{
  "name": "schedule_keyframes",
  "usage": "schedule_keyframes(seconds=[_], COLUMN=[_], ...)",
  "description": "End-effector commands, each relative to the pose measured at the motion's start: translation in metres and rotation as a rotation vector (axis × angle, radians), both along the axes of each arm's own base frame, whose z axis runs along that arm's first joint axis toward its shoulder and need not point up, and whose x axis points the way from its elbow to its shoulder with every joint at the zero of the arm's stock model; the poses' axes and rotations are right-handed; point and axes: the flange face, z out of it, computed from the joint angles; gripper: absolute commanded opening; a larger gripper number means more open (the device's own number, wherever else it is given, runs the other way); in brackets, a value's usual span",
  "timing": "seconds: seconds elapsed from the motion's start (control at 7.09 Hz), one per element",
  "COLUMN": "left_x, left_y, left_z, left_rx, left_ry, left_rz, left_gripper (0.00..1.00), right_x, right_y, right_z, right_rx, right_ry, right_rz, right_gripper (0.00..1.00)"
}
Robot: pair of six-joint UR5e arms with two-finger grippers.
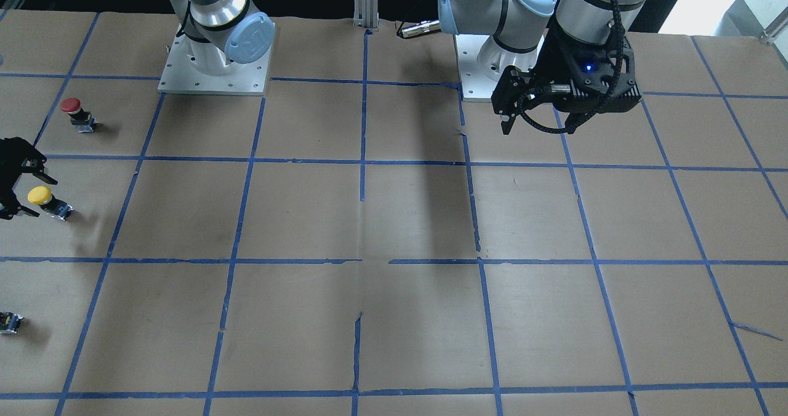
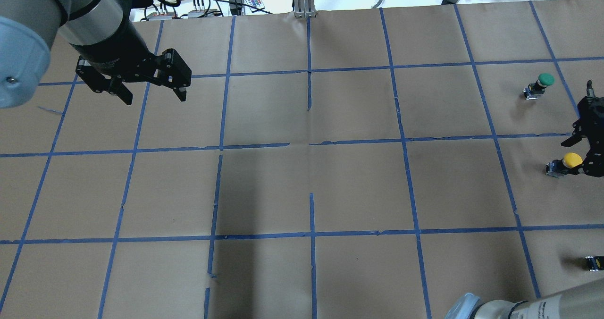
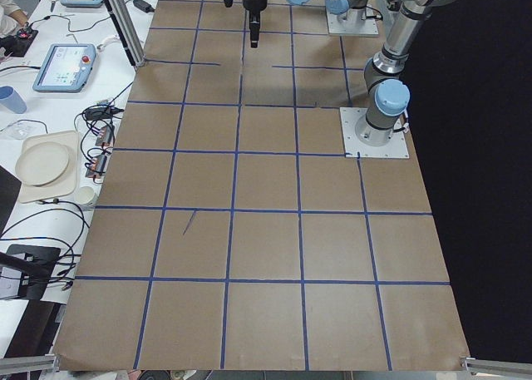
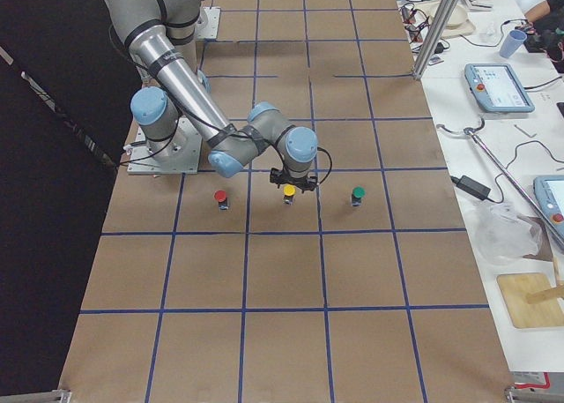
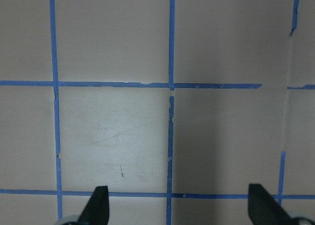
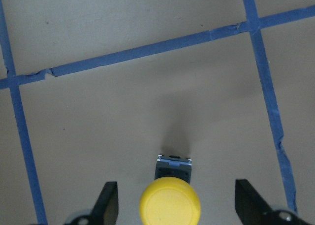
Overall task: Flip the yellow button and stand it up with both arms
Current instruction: 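Open the right gripper and release the standing yellow button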
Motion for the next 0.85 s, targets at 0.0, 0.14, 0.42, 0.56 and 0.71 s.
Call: schedule_keyframes(seconds=[0.0,0.14,0.42,0.56,0.71], left_x=[-0.002,-0.003,-0.003,-0.003,-0.002], left_y=[0.000,0.001,0.005,0.005,0.002], left_z=[0.002,-0.001,0.005,0.005,0.005], left_rx=[-0.005,0.001,-0.010,-0.010,-0.015], left_ry=[0.028,0.037,0.037,0.037,0.037], left_rz=[0.003,0.003,0.002,0.002,0.002], left_gripper=[1.00,1.00,1.00,1.00,1.00], right_x=[0.001,0.006,0.042,0.072,0.109], right_y=[0.001,0.003,0.024,0.022,0.014], right_z=[0.014,0.049,0.127,0.144,0.157], right_rx=[0.000,-0.053,-0.113,-0.099,-0.100], right_ry=[0.021,0.066,0.113,0.112,0.105], right_rz=[-0.096,-0.104,-0.368,-0.548,-0.757], right_gripper=[0.90,0.93,0.97,0.99,0.99])
